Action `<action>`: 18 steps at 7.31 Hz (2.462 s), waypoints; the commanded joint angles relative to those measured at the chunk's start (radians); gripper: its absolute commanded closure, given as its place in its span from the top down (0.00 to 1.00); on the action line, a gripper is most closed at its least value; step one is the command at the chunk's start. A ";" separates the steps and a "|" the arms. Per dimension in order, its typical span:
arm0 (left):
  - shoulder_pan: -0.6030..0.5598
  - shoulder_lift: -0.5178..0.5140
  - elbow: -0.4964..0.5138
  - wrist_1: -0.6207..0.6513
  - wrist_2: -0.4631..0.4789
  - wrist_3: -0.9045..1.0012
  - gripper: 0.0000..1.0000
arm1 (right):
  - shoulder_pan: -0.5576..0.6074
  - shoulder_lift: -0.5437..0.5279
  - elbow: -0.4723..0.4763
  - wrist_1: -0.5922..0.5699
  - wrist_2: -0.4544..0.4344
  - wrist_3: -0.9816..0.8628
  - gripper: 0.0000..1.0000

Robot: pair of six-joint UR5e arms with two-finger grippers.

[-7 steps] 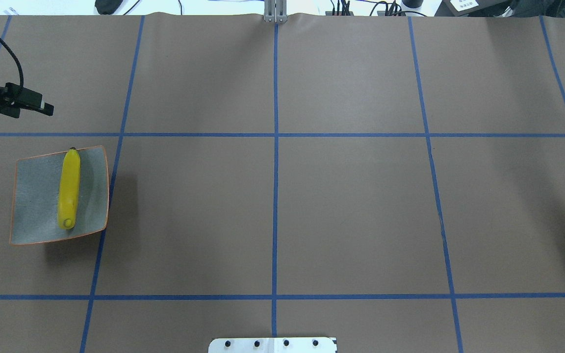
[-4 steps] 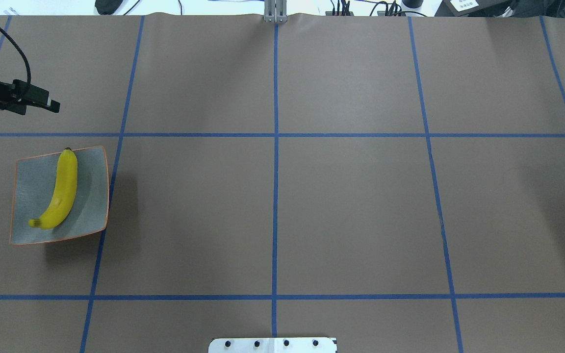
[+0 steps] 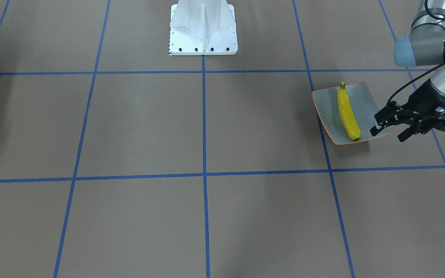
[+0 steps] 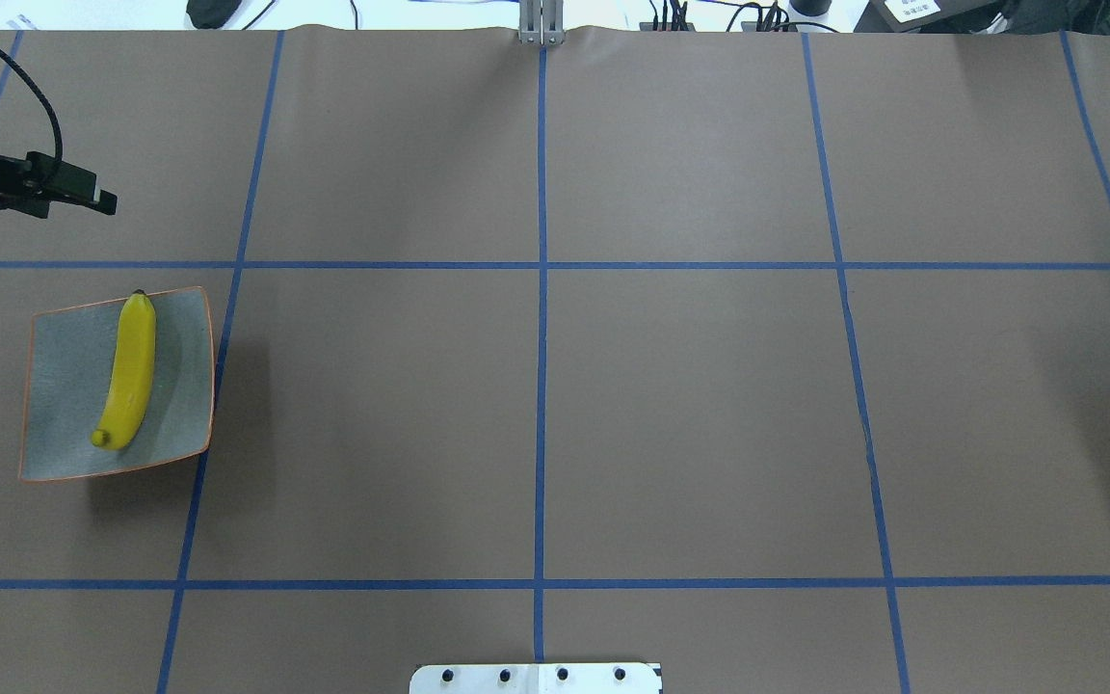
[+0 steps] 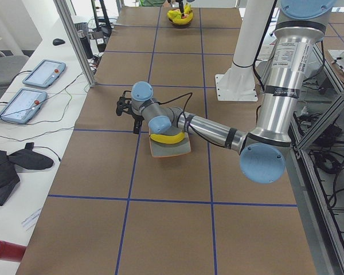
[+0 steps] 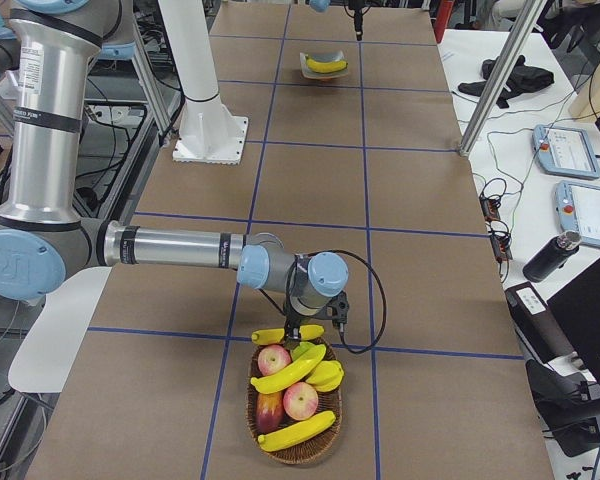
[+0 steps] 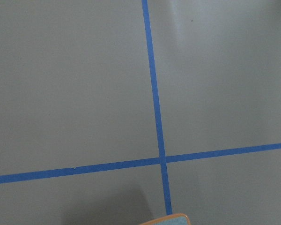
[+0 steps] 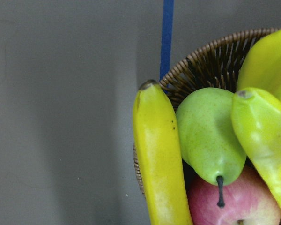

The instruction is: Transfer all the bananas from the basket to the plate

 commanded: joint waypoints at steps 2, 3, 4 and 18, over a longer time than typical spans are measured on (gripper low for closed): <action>0.000 -0.001 0.003 0.002 0.001 -0.001 1.00 | -0.010 -0.020 -0.006 -0.001 0.006 0.000 0.99; 0.000 -0.001 0.003 0.002 0.001 -0.001 1.00 | -0.014 -0.025 -0.009 -0.004 0.004 0.000 0.99; 0.000 -0.001 0.002 0.000 0.001 -0.001 1.00 | -0.017 -0.032 -0.012 -0.003 0.004 0.000 0.99; -0.001 -0.036 -0.003 0.000 0.003 -0.001 1.00 | -0.048 -0.055 -0.052 -0.006 0.044 0.012 0.84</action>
